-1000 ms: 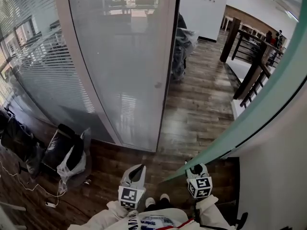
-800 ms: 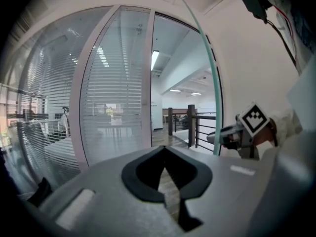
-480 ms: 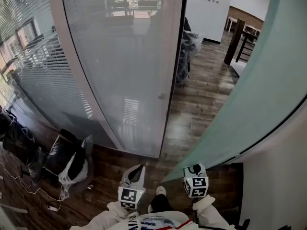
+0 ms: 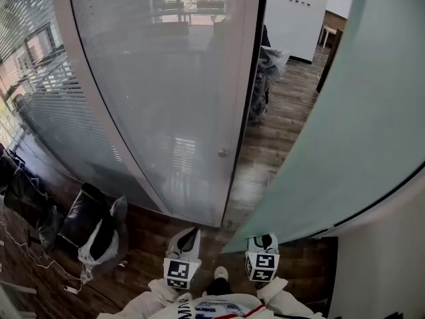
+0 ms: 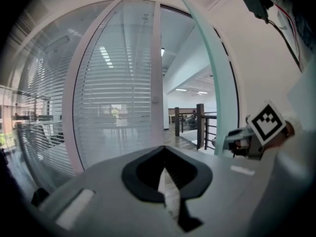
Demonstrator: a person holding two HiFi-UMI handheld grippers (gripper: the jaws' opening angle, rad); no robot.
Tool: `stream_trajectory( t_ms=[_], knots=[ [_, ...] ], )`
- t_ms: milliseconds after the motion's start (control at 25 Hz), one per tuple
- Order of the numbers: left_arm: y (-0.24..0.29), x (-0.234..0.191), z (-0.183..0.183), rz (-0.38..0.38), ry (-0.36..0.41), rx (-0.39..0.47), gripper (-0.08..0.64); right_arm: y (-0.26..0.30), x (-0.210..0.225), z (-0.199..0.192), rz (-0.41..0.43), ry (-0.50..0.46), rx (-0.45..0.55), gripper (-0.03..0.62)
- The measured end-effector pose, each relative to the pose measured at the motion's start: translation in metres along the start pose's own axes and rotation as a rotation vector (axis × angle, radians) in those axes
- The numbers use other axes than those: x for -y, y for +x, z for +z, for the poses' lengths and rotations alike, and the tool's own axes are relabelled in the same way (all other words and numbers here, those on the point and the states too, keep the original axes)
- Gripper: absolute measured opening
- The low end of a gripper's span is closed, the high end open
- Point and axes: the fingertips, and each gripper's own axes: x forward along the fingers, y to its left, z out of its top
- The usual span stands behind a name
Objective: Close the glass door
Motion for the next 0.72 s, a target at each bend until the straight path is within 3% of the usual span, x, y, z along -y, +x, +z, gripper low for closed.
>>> stream_trajectory(
  t_ms=[320,720],
  knots=[
    [0.04,-0.014,0.005,0.049,-0.002,-0.01,0.002,0.045,0.002,0.013,-0.014,0.009,0.022,0.117],
    [0.057,-0.034,0.014,0.165,-0.008,-0.006,0.002,0.087,0.014,0.029,-0.036,-0.003,0.077,0.118]
  ],
)
